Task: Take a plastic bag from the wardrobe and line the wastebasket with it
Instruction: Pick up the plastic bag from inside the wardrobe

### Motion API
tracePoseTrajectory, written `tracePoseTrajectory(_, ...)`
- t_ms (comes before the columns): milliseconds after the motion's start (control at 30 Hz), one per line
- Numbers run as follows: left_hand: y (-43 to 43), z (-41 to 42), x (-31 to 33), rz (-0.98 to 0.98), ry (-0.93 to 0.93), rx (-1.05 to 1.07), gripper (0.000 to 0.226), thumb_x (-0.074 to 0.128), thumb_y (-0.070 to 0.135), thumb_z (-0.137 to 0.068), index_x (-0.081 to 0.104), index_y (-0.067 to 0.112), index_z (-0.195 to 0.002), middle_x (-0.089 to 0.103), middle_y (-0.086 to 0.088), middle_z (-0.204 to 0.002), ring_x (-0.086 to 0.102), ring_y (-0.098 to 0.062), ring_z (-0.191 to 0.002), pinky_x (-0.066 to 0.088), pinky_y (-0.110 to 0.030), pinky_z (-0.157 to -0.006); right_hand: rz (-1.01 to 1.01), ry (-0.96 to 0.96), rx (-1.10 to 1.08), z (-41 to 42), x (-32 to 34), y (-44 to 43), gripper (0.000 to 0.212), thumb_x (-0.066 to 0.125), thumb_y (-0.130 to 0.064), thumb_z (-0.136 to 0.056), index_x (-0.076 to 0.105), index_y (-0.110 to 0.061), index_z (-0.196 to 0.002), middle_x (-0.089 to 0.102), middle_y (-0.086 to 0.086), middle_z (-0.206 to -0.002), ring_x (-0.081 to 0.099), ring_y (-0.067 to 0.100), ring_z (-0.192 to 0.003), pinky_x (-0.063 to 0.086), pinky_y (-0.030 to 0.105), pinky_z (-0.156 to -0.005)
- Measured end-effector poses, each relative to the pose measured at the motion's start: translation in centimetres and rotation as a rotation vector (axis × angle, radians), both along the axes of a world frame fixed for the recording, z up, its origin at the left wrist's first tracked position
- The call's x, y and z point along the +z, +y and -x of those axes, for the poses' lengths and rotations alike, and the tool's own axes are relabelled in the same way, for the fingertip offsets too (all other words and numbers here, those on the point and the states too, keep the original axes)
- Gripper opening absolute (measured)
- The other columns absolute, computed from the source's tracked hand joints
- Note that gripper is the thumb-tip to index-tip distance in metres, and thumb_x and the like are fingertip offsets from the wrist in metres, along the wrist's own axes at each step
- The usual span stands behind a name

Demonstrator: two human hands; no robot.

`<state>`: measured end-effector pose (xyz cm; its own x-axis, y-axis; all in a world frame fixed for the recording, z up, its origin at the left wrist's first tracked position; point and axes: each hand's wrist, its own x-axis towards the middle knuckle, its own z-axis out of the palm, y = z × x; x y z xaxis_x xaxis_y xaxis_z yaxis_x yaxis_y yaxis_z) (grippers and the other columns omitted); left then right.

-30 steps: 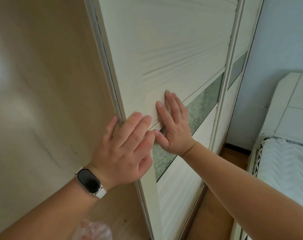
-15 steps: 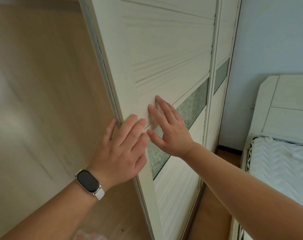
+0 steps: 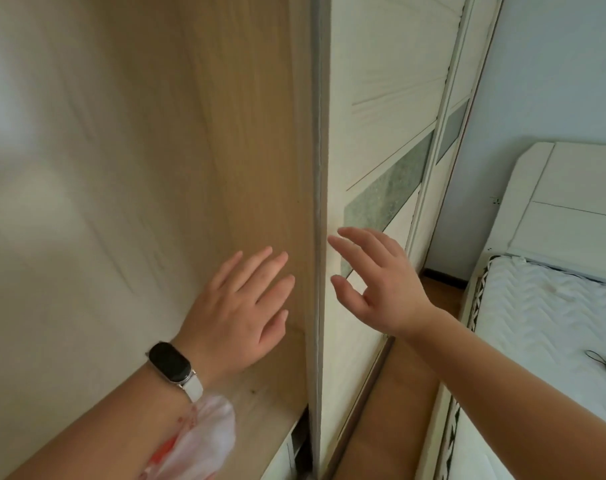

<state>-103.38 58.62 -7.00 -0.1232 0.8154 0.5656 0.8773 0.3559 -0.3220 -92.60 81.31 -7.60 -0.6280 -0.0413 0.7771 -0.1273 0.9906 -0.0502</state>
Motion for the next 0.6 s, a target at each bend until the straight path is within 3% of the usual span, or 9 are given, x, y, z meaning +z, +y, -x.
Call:
tracePoseTrajectory(167, -5.7, 0.0, -3.6, 0.024, -0.154, 0.098, 0.040, 0.056, 0.035, -0.090, 0.062, 0.013, -0.123, 0.055, -0.010, -0.139, 0.047, -0.030, -0.132, 0.041, -0.051, -0.105, -0.090, -0.155, 0.108, -0.7, -2.0, -6.3, 0.046, 0.052, -0.042, -0.094, 0.057, -0.013, -0.130, 0.060, 0.009, -0.127, 0.056, 0.030, -0.115, 0.046, 0.042, -0.092)
tracePoseTrajectory(400, -14.4, 0.5, -10.0, 0.055, -0.363, 0.361, 0.043, 0.049, 0.043, -0.092, 0.057, 0.018, -0.126, 0.052, -0.006, -0.141, 0.043, -0.027, -0.133, 0.034, -0.046, -0.110, -0.173, -0.453, 0.191, 3.1, -7.3, -13.2, 0.052, 0.043, -0.051, -0.092, 0.056, -0.019, -0.130, 0.057, 0.004, -0.132, 0.055, 0.027, -0.116, 0.045, 0.040, -0.089)
tracePoseTrajectory(600, -21.2, 1.5, -16.0, 0.020, -0.542, 0.592, 0.036, 0.055, 0.037, -0.086, 0.057, 0.021, -0.118, 0.057, -0.005, -0.132, 0.050, -0.030, -0.125, 0.037, -0.043, -0.104, -0.199, -0.657, 0.336, 8.1, -13.3, -18.2, 0.050, 0.043, -0.053, -0.090, 0.053, -0.024, -0.130, 0.057, 0.004, -0.133, 0.056, 0.028, -0.117, 0.049, 0.044, -0.090)
